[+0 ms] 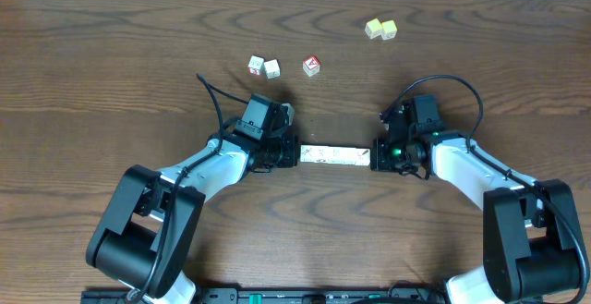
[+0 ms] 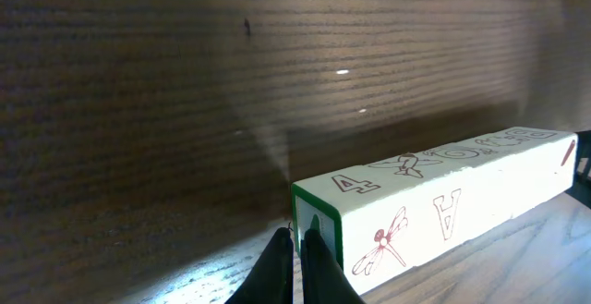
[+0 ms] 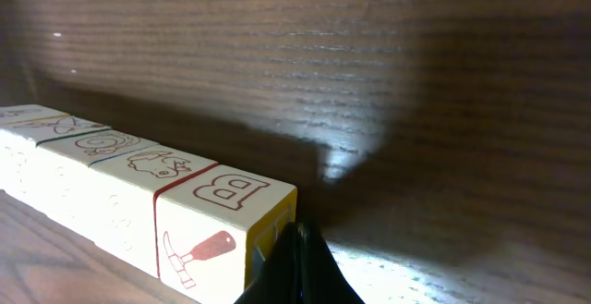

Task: Lift 5 blocks

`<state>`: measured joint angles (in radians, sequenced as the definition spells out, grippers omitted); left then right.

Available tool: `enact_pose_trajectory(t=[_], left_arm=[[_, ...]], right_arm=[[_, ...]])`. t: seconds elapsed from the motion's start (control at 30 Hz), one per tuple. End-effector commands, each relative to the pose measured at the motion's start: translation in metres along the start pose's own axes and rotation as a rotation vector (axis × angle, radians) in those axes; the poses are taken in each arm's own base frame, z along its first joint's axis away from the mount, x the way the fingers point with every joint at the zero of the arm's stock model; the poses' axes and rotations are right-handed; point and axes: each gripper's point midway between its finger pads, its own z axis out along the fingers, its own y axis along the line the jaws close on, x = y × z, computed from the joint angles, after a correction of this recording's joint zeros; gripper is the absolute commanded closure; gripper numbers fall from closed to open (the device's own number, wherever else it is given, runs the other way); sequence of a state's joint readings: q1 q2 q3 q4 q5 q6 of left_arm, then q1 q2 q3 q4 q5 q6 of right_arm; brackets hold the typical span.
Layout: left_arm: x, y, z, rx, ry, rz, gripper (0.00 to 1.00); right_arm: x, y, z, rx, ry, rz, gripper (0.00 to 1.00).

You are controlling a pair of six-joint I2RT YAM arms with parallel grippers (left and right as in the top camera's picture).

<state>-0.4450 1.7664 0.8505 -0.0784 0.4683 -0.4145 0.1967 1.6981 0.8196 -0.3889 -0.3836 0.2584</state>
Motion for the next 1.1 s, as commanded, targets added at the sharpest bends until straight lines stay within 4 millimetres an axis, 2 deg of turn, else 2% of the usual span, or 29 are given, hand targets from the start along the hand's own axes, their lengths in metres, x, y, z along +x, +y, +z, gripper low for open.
enact_pose_trajectory(t=[0.0, 0.47, 0.67, 1.07], left_arm=[[0.007, -0.013, 0.004, 0.06, 0.037, 0.027, 0.94], [0.007, -0.014, 0.002, 0.064, 0.034, 0.029, 0.93], [0.006, -0.014, 0.002, 0.064, 0.033, 0.029, 0.93], [0.006, -0.014, 0.002, 0.063, 0.033, 0.029, 0.93]], right_arm=[[-0.013, 0.032, -0.008, -0.1, -0.014, -0.059, 0.99], [-0.012, 0.032, -0.009, -0.097, -0.008, -0.056, 0.99], [-0.011, 0.013, -0.008, 0.007, -0.009, -0.043, 0.99], [-0.013, 0.002, -0.009, 0.076, -0.021, -0.036, 0.99]])
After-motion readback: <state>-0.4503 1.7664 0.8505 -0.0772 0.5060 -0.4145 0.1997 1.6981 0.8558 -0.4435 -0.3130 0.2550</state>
